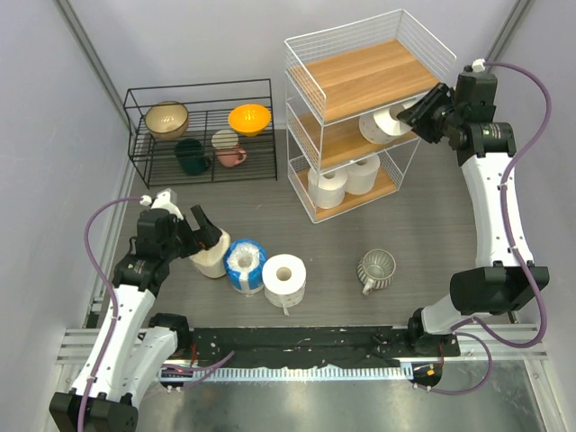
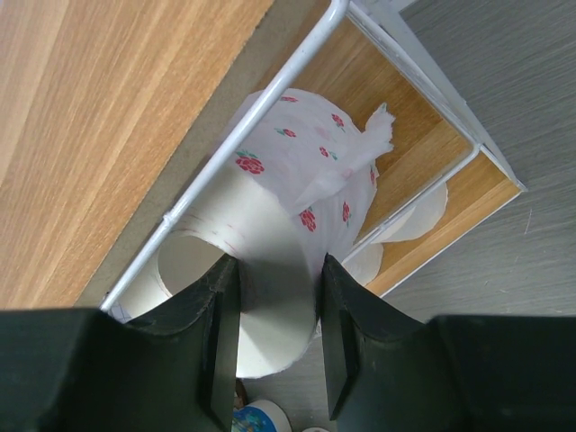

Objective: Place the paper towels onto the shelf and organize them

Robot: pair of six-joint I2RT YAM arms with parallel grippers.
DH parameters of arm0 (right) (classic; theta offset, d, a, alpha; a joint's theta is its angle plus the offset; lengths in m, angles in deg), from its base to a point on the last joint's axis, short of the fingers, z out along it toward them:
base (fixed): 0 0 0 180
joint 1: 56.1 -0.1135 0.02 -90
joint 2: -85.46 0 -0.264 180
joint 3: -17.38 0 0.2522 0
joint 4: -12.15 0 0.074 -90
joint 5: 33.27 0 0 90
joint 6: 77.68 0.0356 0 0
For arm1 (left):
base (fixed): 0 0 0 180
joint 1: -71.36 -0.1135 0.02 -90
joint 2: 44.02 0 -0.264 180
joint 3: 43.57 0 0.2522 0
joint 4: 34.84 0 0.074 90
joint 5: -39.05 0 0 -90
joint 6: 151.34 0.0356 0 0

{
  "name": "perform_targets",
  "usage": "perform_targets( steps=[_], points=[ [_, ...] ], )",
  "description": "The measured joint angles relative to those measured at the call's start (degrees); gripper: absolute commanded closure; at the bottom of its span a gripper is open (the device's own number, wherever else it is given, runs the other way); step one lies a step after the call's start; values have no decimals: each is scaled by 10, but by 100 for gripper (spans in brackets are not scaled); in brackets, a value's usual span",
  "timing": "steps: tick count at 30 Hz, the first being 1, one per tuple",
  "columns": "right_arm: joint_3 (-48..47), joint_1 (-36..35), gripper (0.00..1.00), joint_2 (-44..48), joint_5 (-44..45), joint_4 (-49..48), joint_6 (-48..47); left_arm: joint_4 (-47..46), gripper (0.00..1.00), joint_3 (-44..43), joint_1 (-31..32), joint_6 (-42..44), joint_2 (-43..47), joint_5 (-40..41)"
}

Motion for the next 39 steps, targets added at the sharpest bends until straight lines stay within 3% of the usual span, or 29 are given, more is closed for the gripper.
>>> perform_targets(
  steps=[11, 17, 23, 39],
  points=[
    [36, 0, 65, 2, -13, -54, 20, 0, 0, 1, 0, 0, 0, 0],
    [39, 0, 50, 2, -16, -61, 21, 0, 0, 1, 0, 0, 0, 0],
    [51, 0, 42, 8, -19, -71, 21, 0, 0, 1, 0, 0, 0, 0],
    [121, 0, 39, 66, -30, -137, 25, 0, 0, 1, 0, 0, 0, 0]
  ],
)
